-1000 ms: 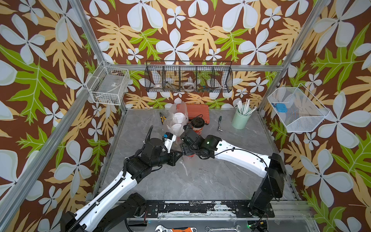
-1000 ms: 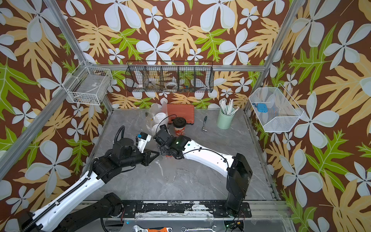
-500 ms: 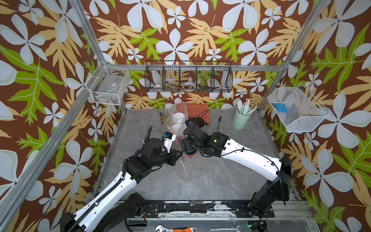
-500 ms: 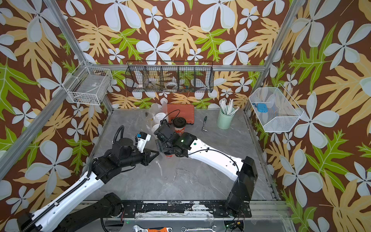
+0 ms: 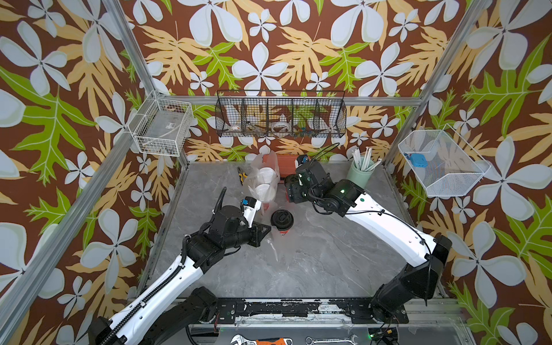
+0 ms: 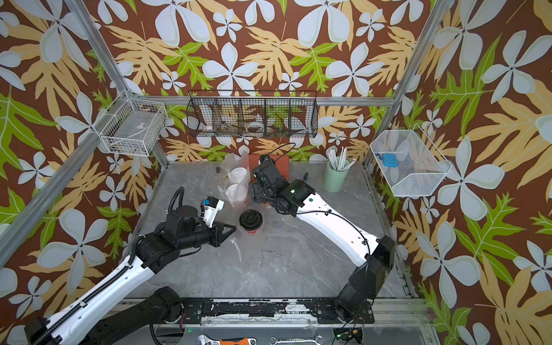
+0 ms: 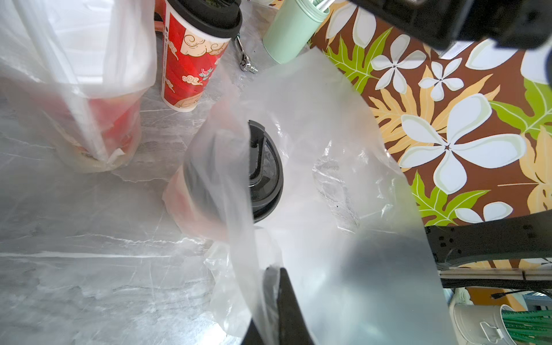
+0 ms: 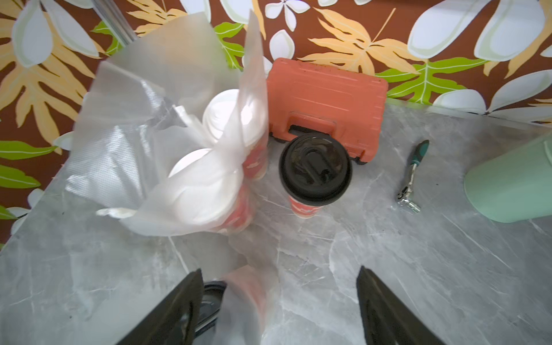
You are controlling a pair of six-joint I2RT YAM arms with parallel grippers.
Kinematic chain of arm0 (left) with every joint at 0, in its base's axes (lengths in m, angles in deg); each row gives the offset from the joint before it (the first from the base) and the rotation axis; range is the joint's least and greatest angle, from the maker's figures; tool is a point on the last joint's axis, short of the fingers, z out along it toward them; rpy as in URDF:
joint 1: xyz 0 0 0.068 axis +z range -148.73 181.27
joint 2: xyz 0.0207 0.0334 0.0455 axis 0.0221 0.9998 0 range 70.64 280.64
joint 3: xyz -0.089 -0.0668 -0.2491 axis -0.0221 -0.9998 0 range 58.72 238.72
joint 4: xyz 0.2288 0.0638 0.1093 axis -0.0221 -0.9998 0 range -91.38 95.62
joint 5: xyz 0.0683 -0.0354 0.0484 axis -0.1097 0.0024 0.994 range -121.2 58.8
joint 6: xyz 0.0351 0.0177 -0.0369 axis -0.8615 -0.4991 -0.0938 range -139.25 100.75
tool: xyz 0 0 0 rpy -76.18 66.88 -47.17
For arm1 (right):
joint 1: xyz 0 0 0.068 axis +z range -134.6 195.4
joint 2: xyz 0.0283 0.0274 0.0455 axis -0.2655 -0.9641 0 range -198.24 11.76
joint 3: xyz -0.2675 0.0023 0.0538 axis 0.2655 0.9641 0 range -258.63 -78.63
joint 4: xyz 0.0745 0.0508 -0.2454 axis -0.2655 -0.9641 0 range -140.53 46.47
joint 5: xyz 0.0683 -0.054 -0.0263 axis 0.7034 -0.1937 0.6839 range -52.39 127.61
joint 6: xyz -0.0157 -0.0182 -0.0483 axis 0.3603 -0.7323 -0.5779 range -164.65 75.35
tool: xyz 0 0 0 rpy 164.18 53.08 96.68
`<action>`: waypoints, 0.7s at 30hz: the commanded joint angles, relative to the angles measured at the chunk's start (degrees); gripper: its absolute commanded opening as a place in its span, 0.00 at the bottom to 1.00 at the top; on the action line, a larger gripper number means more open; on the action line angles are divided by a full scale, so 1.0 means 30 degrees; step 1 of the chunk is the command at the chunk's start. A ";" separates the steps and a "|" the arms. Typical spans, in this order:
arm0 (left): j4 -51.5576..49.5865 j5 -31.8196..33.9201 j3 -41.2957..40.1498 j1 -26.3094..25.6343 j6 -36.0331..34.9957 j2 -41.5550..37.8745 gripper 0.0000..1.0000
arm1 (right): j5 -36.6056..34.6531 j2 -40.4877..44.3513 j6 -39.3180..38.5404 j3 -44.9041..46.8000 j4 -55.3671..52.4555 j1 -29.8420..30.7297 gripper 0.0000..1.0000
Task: Pack milk tea into plastic carrier bags
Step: Pick up the milk tea cup at the center of the board.
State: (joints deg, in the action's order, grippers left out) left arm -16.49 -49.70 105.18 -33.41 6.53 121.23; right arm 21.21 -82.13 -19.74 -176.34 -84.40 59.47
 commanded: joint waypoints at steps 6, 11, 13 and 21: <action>0.0048 0.0068 -0.0106 -0.0014 -0.0009 -0.0150 0.00 | 0.0975 -0.2217 -0.2416 -0.1250 0.1245 -0.2133 0.80; 0.0144 0.0096 -0.0290 -0.0014 -0.0116 -0.0460 0.00 | 0.0738 -0.4217 -0.3443 -0.2710 0.1524 -0.2343 0.81; 0.0355 0.0079 -0.0495 -0.0014 -0.0247 -0.0767 0.00 | 0.0671 -0.4968 -0.3707 -0.3329 0.1511 -0.2358 0.81; 0.0241 -0.0048 -0.0886 -0.0014 -0.0555 -0.0740 0.00 | 0.0660 -0.6805 -0.4024 -0.4935 0.1426 -0.2358 0.82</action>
State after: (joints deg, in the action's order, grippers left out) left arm -16.49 -49.63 102.91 -33.41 5.85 119.15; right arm 23.70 -101.93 -31.15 -190.37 -80.81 52.41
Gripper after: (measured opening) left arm 0.050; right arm 0.820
